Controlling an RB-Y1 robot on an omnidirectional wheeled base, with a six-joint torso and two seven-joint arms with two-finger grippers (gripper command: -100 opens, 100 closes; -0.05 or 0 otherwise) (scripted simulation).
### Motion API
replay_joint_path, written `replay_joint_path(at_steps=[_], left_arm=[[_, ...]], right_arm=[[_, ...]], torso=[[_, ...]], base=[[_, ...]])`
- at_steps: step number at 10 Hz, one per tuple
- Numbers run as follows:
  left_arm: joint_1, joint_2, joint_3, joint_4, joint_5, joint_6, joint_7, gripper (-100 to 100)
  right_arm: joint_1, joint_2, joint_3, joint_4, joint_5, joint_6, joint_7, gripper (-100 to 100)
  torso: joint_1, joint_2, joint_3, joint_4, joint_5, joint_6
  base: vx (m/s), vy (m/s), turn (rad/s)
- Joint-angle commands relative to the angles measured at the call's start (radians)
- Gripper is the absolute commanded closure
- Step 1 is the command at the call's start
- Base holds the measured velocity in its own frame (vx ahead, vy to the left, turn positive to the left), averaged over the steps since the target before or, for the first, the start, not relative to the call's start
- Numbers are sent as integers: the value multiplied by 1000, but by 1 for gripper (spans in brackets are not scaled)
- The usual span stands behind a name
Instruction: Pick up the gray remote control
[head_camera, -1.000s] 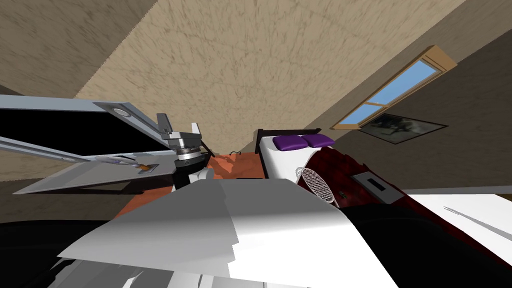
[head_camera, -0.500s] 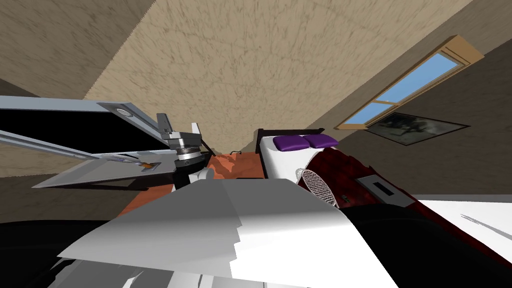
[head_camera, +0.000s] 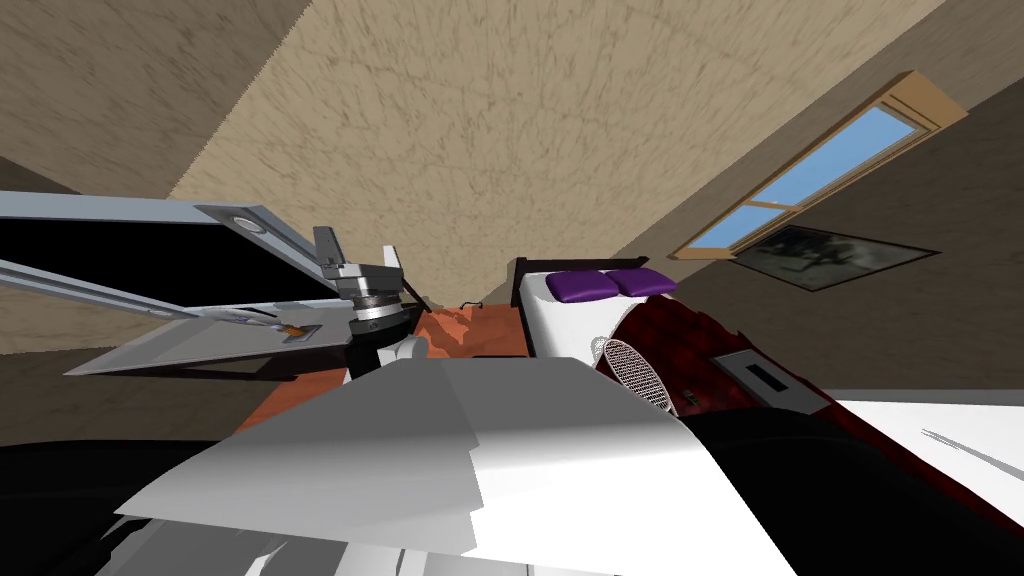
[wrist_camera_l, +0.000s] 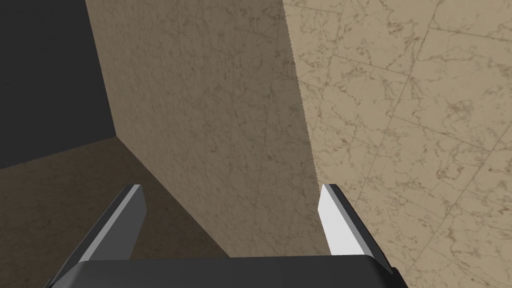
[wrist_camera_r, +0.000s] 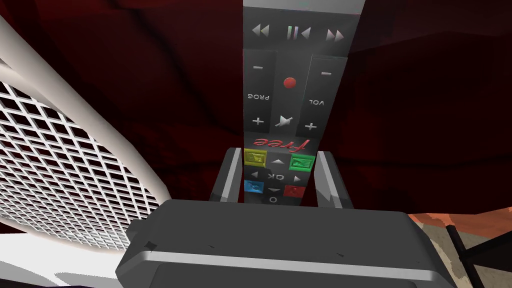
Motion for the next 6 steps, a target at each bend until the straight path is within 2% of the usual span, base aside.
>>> replay_joint_path(at_steps=[1, 2, 3, 4, 5, 6], left_arm=[[0, 0, 0, 0, 0, 0, 0, 0], [0, 0, 0, 0, 0, 0, 0, 0], [0, 0, 0, 0, 0, 0, 0, 0], [0, 0, 0, 0, 0, 0, 0, 0], [0, 0, 0, 0, 0, 0, 0, 0], [0, 0, 0, 0, 0, 0, 0, 0]], right_arm=[[0, 0, 0, 0, 0, 0, 0, 100], [0, 0, 0, 0, 0, 0, 0, 0], [6, -31, -8, -1, -6, -28, 2, 100], [11, -51, -10, -10, -9, -40, -2, 100], [6, -38, -5, -8, -5, -24, -3, 100], [6, -39, -5, -7, -5, -28, -3, 0]], torso=[[0, 0, 0, 0, 0, 0], [0, 0, 0, 0, 0, 0], [0, 0, 0, 0, 0, 0], [2, 0, 0, 0, 1, 1], [3, 0, 0, 0, 1, 1], [2, 0, 0, 0, 1, 1]], base=[[0, 0, 0], [0, 0, 0], [-1, 29, -99], [2, 53, -117], [0, 24, -26], [0, 0, 0]])
